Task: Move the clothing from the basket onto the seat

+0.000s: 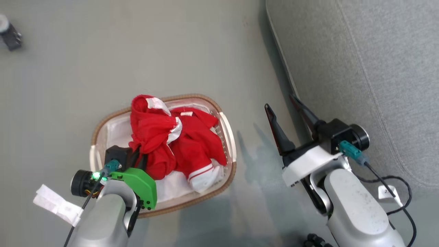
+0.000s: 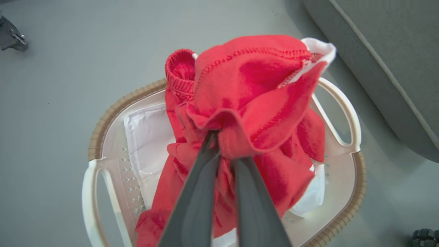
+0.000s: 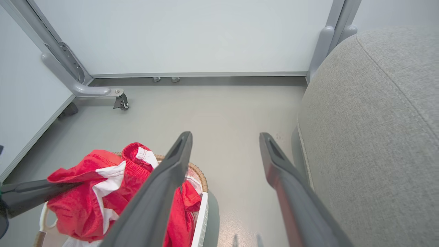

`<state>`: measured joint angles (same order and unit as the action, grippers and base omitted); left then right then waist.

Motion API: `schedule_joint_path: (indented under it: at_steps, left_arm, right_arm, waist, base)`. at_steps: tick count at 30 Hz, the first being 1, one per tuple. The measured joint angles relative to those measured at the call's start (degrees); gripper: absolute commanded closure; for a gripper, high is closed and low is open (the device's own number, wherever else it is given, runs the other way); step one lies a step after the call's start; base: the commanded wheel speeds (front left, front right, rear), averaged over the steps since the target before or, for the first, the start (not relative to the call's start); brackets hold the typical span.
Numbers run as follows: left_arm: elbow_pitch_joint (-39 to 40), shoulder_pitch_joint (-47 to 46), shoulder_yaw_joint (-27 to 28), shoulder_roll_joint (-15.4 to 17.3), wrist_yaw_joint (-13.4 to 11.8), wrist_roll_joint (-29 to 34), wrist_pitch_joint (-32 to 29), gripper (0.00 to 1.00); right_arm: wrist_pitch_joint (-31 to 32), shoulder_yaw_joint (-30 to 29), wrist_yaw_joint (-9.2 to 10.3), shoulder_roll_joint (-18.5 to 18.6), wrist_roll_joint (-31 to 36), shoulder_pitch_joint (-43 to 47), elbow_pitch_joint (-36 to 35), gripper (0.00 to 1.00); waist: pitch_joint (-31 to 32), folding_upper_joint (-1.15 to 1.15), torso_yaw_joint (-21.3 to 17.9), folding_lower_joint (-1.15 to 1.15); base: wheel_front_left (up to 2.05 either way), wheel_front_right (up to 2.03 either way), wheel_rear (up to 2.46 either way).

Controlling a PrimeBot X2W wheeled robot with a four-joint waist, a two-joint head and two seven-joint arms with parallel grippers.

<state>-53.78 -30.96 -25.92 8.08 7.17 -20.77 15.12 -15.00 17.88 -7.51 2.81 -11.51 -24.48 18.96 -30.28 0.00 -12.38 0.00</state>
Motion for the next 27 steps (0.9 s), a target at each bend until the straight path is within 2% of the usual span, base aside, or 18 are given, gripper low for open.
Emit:
schedule_joint_path:
  at_steps: [14, 27]
  left_arm:
    - [14.99, 7.34, 7.16, -1.41, 0.13, 4.50, -0.01, 1.00]
    - [28.36, 7.84, 8.21, -1.74, 0.15, 6.17, 0.00, 1.00]
  right_arm:
    - [0.00, -2.58, 0.00, 0.01, 0.30, 6.84, 0.98, 0.00]
    - [0.00, -1.51, 0.00, 0.00, -1.16, 10.98, 2.08, 0.00]
  waist:
    - [11.43, 0.00, 3.35, 0.00]
    - [19.98, 0.00, 5.10, 0.00]
  base:
    - [0.00, 0.00, 0.00]
    - [0.00, 0.00, 0.00]
